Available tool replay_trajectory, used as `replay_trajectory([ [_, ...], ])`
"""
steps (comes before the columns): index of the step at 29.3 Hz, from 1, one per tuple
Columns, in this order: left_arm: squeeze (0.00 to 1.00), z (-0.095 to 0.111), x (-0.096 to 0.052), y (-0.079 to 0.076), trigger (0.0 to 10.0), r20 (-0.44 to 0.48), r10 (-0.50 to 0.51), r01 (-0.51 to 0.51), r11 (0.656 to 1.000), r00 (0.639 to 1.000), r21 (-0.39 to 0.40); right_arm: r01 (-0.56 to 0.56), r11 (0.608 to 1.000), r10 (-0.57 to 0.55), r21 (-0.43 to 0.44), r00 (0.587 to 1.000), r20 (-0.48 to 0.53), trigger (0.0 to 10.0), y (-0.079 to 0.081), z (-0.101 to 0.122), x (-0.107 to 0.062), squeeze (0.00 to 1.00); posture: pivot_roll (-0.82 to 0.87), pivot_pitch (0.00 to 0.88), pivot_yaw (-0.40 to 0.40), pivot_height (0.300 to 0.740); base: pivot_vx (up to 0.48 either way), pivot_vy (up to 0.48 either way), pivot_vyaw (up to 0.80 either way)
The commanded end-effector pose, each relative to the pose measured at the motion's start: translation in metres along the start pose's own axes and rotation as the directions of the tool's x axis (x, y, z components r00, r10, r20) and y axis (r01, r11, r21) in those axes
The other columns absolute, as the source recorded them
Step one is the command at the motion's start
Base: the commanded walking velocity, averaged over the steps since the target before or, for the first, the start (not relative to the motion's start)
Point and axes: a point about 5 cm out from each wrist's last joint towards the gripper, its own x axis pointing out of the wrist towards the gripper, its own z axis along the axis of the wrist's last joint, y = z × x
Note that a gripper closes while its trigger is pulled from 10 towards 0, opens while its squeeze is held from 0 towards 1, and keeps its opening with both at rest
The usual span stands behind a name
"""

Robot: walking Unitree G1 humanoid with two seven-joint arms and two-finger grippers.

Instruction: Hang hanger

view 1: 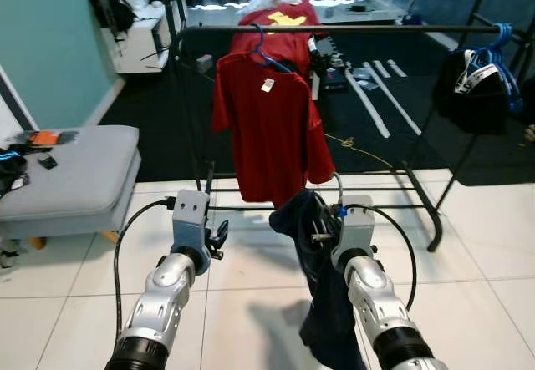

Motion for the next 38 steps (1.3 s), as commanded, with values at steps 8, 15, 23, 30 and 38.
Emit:
replay_trajectory([
  [8,0.0,0.0,-0.001,-0.002,10.0,-0.014,-0.01,0.01,1.0,1.0,0.03,-0.009,1.0,0.009,0.005,1.0,0.017,10.0,0.003,0.004,0.001,0.0,0.04,0.027,0.032,0.74,0.0,-0.48,0.0],
  [15,0.0,0.001,0.002,-0.003,10.0,-0.016,0.0,0.0,1.0,1.0,0.002,0.001,1.0,-0.001,0.006,1.0,0.018,10.0,0.0,0.004,0.001,0.0,0.03,0.025,0.035,0.74,0.0,-0.411,0.0],
  [23,0.0,-0.001,0.005,0.005,10.0,-0.06,0.06,-0.056,0.997,0.996,0.061,0.008,1.0,-0.008,0.003,1.0,0.023,10.0,-0.003,0.007,0.002,0.0,0.03,0.025,0.034,0.74,0.0,0.0,0.0],
  [30,0.0,0.0,0.005,0.008,10.0,-0.05,0.056,-0.054,0.998,0.997,0.043,0.01,1.0,-0.01,0.0,1.0,0.023,10.0,-0.005,0.008,0.003,0.0,0.03,0.025,0.033,0.74,0.0,0.0,0.0],
  [38,0.0,0.0,0.004,0.009,10.0,-0.039,0.056,-0.055,0.998,0.998,0.01,-0.025,0.999,0.025,-0.032,1.0,0.017,10.0,-0.003,0.009,0.003,0.0,0.03,0.021,0.033,0.74,0.0,0.36,0.0],
])
